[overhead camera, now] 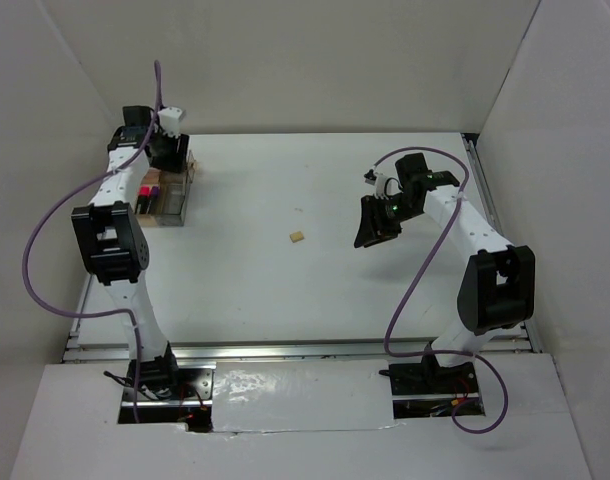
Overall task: Sort the stationery into containers
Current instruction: Place the stationery in the storage box, then pick up the stationery from the center of the board.
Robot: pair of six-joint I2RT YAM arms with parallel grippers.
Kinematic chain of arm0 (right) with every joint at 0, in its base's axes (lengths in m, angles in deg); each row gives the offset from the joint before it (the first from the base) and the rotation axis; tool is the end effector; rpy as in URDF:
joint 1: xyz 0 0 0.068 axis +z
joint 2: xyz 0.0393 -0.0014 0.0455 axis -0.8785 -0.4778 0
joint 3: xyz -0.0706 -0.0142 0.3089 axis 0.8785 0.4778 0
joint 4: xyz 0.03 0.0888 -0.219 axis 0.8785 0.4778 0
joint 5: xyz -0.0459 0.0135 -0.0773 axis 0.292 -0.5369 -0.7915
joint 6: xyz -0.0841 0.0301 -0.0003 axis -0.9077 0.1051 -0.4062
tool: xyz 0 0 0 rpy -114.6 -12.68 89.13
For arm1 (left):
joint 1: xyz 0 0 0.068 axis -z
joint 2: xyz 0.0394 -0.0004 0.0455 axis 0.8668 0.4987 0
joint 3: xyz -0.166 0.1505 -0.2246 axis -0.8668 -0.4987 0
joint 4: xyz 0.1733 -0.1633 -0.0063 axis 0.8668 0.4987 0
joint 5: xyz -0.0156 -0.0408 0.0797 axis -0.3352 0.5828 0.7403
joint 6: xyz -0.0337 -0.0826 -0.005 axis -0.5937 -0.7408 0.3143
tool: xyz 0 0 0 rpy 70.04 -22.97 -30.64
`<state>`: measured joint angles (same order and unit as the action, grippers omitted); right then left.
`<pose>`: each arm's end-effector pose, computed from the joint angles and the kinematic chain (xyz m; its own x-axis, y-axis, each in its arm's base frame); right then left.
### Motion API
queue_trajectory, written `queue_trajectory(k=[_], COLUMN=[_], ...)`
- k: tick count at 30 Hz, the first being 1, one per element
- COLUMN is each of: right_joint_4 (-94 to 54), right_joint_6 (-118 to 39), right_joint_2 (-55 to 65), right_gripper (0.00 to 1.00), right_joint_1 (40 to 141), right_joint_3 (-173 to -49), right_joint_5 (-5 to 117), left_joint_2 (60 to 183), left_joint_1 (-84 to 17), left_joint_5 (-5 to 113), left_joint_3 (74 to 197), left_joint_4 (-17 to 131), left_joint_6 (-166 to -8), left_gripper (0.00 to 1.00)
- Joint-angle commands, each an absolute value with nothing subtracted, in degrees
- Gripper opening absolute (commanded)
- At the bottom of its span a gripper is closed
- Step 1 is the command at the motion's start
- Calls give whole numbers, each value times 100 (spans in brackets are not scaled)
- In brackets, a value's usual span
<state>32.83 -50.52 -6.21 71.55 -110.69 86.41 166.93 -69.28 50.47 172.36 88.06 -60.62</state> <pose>0.2922 0.1018 0.2870 -0.9003 -0.2216 -0.3745 -0.4091 0.7246 0.5546 0.5160 0.0672 0.2973 -0.6193 0.1547 -0.7697 0.1600 0.9847 0.0692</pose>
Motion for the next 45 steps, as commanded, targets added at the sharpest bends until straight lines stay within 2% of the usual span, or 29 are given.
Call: queue_trajectory(k=[1, 4, 7, 12, 17, 21, 27, 45], right_joint_4=[3302, 3275, 3249, 3214, 3161, 3170, 3196, 3231], right_joint_6=[-5078, -5069, -5060, -5016, -5007, -5007, -5025, -5043], right_joint_2=[-535, -534, -491, -455, -394, -455, -526, -534], right_gripper=[43, 43, 43, 43, 43, 43, 43, 43], right_joint_1=[7209, 7209, 7183, 7087, 6964, 6893, 6867, 6832], right_joint_3=[-11161, -11143, -11134, -11134, -11064, -11064, -11117, -11125], right_joint_5=[8570, 8535, 8474, 8447, 8474, 8509, 8597, 8684], left_joint_2=[15891, 15547, 15485, 16345, 17041, 16945, 17023, 17155], left_joint_1=[-6231, -5424, -4815, -4217, -4015, -3751, -3689, -3355], left_joint_5=[4149, 3910, 3717, 3620, 3479, 3585, 3216, 3515], left_joint_3=[17056, 16337, 15940, 16542, 17125, 16600, 16431, 16009], left_joint_4=[8712, 8660, 8537, 8711, 9037, 8783, 8993, 8941], left_joint_6=[-5821, -5513, -5460, -5495, -5407, -5380, -5468, -5398], left_gripper=[64, 60, 60, 63, 67, 70, 73, 73])
